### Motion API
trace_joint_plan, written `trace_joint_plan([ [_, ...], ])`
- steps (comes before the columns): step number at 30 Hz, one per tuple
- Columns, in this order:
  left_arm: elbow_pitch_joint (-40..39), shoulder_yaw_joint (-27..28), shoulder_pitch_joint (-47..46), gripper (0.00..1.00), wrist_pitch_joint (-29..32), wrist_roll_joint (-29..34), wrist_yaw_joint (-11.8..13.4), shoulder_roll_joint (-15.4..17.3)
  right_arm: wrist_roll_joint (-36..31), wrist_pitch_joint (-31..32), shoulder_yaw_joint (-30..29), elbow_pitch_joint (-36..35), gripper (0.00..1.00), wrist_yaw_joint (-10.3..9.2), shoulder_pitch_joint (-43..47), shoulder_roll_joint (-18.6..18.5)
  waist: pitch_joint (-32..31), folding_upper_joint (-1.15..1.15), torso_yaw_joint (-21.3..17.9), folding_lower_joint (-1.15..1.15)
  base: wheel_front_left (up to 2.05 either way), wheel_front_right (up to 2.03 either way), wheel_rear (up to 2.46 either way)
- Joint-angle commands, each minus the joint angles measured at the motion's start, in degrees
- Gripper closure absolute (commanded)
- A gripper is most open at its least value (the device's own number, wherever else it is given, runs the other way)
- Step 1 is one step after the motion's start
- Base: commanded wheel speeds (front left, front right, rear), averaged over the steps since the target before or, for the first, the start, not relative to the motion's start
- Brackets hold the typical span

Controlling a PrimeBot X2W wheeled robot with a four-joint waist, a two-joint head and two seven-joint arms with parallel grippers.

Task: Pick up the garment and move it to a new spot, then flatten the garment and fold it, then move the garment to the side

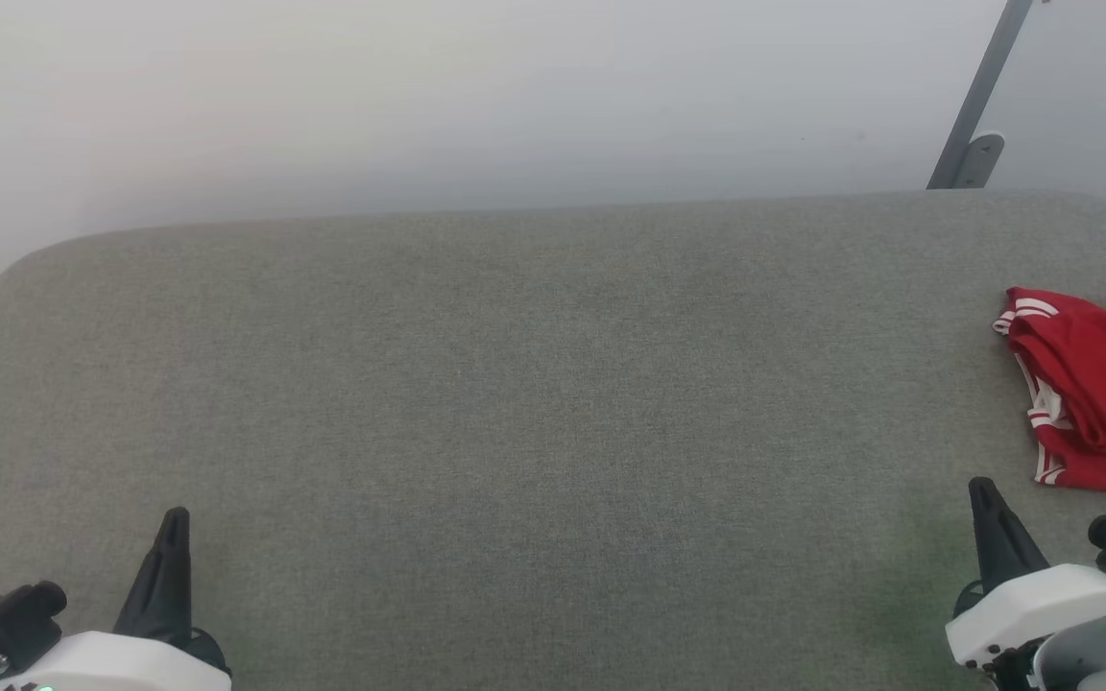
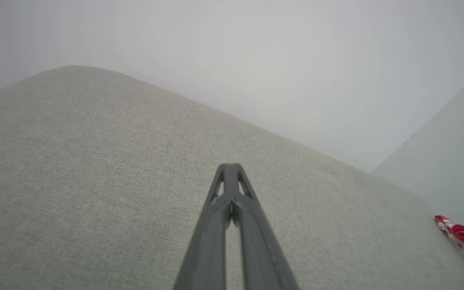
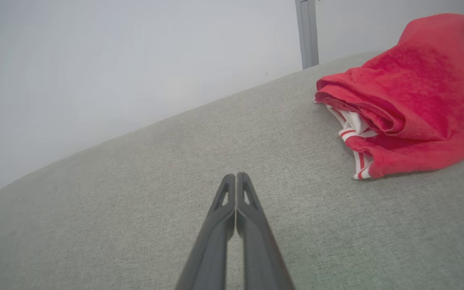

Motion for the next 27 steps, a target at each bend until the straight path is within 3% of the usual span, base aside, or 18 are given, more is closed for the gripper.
trace_joint_plan([
  [1, -0.8, 0.5, -1.7, 1.00, 0.4, -1.9, 0.0, 0.3, 2.3, 0.5, -0.2, -1.2, 1.00, -0.01, -1.2, -0.1, 0.0, 0.00, 0.0, 0.00, 0.00, 0.00, 0.00],
  [27, -0.6, 1.4, -3.9, 1.00, 6.0, -18.6, -0.1, -3.8, 23.1, 4.7, -0.3, -3.2, 1.00, -0.01, -1.6, 1.7, -0.2, 0.00, 0.1, 0.00, 0.00, 0.00, 0.00],
])
